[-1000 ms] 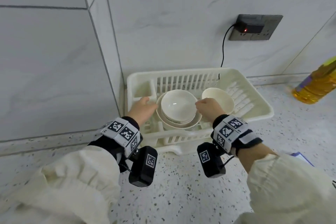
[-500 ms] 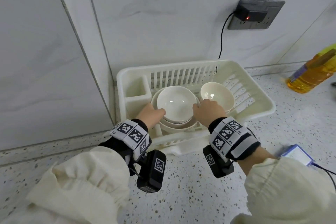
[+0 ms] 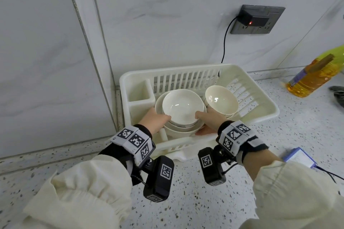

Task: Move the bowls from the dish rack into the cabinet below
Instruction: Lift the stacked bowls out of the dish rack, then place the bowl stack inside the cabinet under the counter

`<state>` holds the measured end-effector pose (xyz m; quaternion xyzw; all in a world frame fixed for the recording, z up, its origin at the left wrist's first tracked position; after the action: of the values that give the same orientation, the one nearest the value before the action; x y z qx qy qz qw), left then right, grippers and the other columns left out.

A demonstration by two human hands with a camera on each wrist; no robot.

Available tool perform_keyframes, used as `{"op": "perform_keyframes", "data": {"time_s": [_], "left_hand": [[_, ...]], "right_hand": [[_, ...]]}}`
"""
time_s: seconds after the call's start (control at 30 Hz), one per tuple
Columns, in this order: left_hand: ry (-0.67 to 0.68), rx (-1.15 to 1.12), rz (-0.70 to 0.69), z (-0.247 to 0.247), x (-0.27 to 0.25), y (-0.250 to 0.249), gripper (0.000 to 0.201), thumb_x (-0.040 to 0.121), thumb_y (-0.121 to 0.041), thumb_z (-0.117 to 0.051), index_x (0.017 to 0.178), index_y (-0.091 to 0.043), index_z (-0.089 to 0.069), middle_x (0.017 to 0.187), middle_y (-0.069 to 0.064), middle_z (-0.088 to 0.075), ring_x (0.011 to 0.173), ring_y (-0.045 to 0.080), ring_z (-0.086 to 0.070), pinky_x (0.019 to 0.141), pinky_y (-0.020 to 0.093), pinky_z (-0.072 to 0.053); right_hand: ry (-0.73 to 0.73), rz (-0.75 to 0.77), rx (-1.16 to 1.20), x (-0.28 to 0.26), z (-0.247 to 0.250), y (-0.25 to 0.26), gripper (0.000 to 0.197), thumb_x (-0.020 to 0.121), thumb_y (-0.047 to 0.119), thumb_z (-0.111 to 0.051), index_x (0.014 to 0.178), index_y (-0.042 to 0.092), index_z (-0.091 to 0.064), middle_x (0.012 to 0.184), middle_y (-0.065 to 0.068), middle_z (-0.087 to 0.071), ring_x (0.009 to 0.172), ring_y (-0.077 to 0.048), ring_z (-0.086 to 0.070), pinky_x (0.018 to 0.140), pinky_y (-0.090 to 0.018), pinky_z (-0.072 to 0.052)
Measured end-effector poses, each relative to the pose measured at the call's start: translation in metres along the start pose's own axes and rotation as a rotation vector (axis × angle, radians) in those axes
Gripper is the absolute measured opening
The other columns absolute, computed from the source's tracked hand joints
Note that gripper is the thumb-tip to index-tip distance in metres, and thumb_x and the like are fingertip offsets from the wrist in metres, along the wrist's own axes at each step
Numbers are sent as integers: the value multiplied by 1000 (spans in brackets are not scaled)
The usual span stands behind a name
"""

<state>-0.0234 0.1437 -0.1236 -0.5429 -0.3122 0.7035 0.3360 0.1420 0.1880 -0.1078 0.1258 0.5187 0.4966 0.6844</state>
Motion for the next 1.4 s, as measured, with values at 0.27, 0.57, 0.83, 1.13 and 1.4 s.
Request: {"op": "perform_keyframes", "data": {"time_s": [0.27, 0.57, 0.83, 1.13, 1.4], "left_hand": [[-98, -141, -69, 9, -8, -6, 59, 82, -22, -62, 131, -10, -33, 114, 7, -52, 112, 30, -58, 92, 39, -49], [-186, -185, -235, 16, -29, -22, 58, 79, -19, -66, 125, -20, -31, 128, 11, -48, 104, 26, -56, 95, 45, -51], [-246, -111, -310, 10, -80, -36, 58, 79, -8, -60, 133, -13, -39, 130, 7, -28, 104, 22, -48, 65, 21, -50], [-174, -19, -412, -45, -183, -39, 61, 82, -9, -57, 137, -21, -35, 116, 1, -55, 96, 18, -56, 66, 20, -51], [-138, 14, -387, -151, -289, 19, 57, 84, -6, -52, 138, -15, -35, 118, 5, -50, 89, 15, -51, 39, 5, -46]], "right_hand": [[-61, 88, 100, -3, -1, -2, 55, 82, 14, -48, 135, 7, -36, 127, -16, -52, 104, -35, -60, 63, -34, -57], [-158, 290, 217, -33, 15, 14, 46, 85, 10, -48, 129, 7, -37, 83, 1, -48, 89, -28, -56, 87, -47, -55], [-162, 428, 175, -88, 40, 21, 48, 84, 15, -51, 130, 13, -37, 79, 5, -51, 86, -32, -64, 88, -50, -53], [-87, 467, 177, -178, 86, -34, 48, 84, 14, -51, 128, 10, -34, 97, -13, -62, 83, -29, -65, 81, -39, -58], [-44, 436, 127, -270, 130, -165, 50, 86, 15, -49, 133, 10, -34, 114, -13, -54, 94, -30, -61, 86, -42, -56]]}}
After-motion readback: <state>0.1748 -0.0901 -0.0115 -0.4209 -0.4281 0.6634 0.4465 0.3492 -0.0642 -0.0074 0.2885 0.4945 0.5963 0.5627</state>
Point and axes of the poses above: each hand's wrist, its own x-axis towards the middle knuckle, its own z-axis out of the back of the hand, y = z × x, the point moved 8 cm from there along x, towards the middle knuckle
